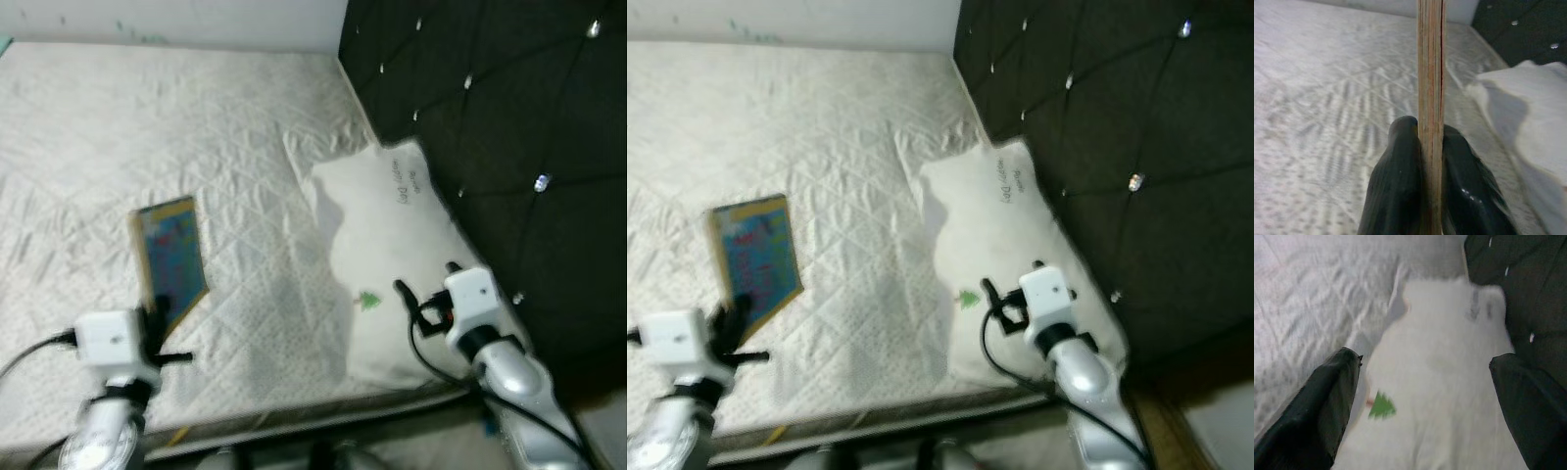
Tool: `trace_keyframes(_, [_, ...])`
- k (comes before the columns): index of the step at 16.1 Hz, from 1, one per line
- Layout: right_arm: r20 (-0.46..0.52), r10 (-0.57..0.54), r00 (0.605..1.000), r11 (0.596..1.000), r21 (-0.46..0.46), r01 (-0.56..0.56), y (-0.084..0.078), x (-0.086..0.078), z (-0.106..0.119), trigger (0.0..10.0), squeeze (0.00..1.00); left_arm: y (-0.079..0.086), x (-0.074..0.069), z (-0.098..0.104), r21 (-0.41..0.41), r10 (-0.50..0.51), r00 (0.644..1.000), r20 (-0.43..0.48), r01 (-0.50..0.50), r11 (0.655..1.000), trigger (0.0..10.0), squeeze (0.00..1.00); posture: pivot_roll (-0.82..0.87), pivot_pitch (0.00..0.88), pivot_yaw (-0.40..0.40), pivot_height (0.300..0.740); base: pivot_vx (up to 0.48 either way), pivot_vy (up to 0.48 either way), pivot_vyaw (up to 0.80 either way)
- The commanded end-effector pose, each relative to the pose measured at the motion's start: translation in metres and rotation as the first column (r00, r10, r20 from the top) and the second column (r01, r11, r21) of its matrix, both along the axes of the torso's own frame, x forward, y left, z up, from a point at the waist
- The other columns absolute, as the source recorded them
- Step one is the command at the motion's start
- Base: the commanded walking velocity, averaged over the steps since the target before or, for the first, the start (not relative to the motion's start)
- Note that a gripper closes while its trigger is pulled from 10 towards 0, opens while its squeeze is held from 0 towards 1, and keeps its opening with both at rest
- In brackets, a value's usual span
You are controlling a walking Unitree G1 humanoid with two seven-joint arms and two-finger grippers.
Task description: Clean up the room
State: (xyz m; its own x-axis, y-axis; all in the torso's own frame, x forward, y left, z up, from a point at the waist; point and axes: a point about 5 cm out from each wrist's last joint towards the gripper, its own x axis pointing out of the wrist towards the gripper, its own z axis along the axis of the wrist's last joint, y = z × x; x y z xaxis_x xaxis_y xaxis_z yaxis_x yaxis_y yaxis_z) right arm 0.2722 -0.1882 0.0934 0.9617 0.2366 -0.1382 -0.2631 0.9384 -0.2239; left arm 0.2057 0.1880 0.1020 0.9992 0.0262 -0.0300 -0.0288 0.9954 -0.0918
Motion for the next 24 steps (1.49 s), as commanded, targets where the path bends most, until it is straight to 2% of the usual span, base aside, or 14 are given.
trace_keyframes(1, [0.004, -0.003, 1.000, 1.000, -0.010, 0.003, -0.0024, -0.0004, 0.0006, 10.0, 0.00, 0.0016, 0.0001, 0.0070, 0.017, -0.002, 1.000, 0.028, 0.002, 1.000, 10.0, 0.00, 0.10, 0.205, -0.106, 0.740, 0.000, 0.000, 0.00])
trace_keyframes(7, [0.003, -0.002, 1.000, 1.000, -0.011, 0.002, -0.0007, 0.0001, -0.0004, 10.0, 0.00, 0.0016, 0.0036, 0.0084, 0.012, -0.002, 0.999, 0.036, 0.002, 1.000, 10.0, 0.00, 0.09, 0.207, -0.104, 0.740, 0.000, 0.000, 0.00])
trace_keyframes(10, [0.004, 0.000, 1.000, 1.000, -0.013, 0.000, -0.0005, 0.0008, -0.0002, 10.0, 0.00, 0.0020, 0.0053, 0.0084, 0.006, 0.000, 0.999, 0.036, -0.001, 1.000, 10.0, 0.00, 0.09, 0.214, -0.107, 0.740, 0.000, 0.000, -0.75])
trace_keyframes(24, [0.004, 0.035, 0.999, 0.999, -0.002, -0.035, 0.0061, -0.0035, -0.0009, 10.0, 0.00, 0.0018, 0.0060, 0.0109, -0.008, 0.012, 0.999, 0.034, -0.012, 1.000, 10.0, 0.00, 0.09, 0.255, -0.110, 0.740, 0.000, 0.000, 0.00])
